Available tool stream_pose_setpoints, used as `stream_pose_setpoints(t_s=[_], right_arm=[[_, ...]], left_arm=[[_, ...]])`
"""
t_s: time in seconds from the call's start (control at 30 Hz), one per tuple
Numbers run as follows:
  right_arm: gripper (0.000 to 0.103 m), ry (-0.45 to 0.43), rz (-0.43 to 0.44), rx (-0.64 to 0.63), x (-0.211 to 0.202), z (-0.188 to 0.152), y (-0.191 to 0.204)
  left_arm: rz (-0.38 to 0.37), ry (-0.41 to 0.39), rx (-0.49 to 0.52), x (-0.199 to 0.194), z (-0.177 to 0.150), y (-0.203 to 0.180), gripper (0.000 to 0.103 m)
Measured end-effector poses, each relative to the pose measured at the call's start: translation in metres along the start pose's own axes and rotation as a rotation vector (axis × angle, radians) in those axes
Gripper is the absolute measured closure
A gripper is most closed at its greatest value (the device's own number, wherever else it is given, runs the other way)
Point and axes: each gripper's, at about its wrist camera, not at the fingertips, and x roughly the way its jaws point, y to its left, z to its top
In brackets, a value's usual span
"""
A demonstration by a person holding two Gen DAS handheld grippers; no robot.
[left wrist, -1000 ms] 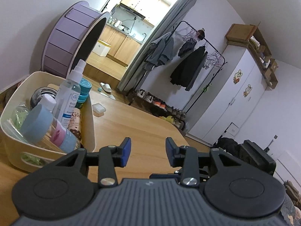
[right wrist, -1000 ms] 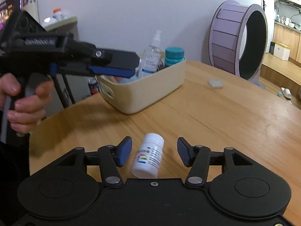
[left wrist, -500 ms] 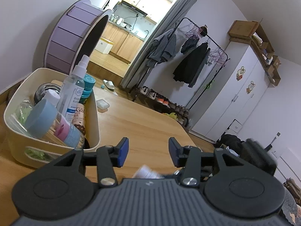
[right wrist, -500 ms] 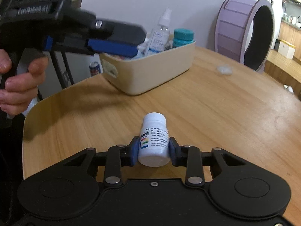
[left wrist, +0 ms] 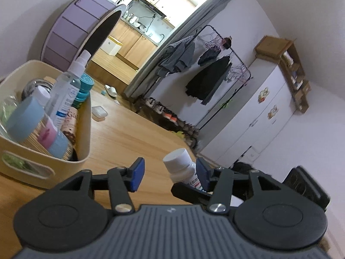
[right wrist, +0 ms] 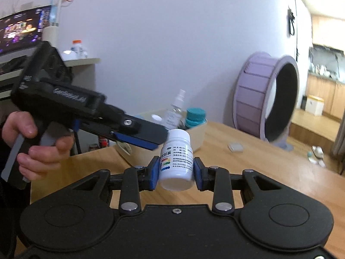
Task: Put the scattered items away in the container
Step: 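Lift the vitamin bottle with the right gripper toward the left gripper, then close the left gripper on the vitamin bottle while the right gripper opens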
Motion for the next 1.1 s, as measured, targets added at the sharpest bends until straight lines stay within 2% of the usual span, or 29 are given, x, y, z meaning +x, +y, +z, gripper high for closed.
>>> stream_pose_setpoints(t_s=[0.13,0.33,0.37,0.53,0.6,0.87,0.9,0.93,1.0,1.1], right_arm=[[0.07,-0.042,0.003,-0.019,-0.004,0.003,0.004],[0.07,-0.053,0.019,-0.037,-0.003,0.006,0.007],[0.07,-0.054,0.02,-0.037,-0.002,0.006,0.007],[0.07,-0.078,0.023,-0.037,-0.008,0.004,0.005],[0.07,-0.094,0.026,-0.048,-0.01,0.005,0.006],[0.068,-0.104,0.025,-0.047,-0.012,0.005,0.006],[0.06,-0.103,0.017,-0.046,-0.012,0.005,0.005],[0.045,-0.099,0.012,-0.044,-0.012,0.004,0.005],[0.032,-0.098,-0.006,-0.037,-0.013,0.002,0.003],[0.03,-0.081,-0.01,-0.005,-0.014,0.002,-0.004]], left_arm=[[-0.028,-0.007,-0.022,0.003,0.002,-0.003,0.051],[-0.079,-0.015,-0.029,0.003,-0.001,-0.006,0.052],[-0.084,-0.018,-0.032,0.003,-0.001,-0.006,0.056],[-0.097,-0.018,-0.053,0.003,-0.003,-0.003,0.061],[-0.115,-0.017,-0.07,0.003,-0.003,-0.001,0.068],[-0.105,-0.073,-0.015,-0.003,-0.005,-0.011,0.072],[-0.096,-0.082,-0.002,-0.005,-0.004,-0.013,0.072],[-0.087,-0.093,0.008,-0.007,-0.002,-0.013,0.072],[-0.055,-0.116,0.034,-0.012,0.0,-0.015,0.072],[0.017,-0.151,0.093,-0.02,0.004,-0.019,0.072]])
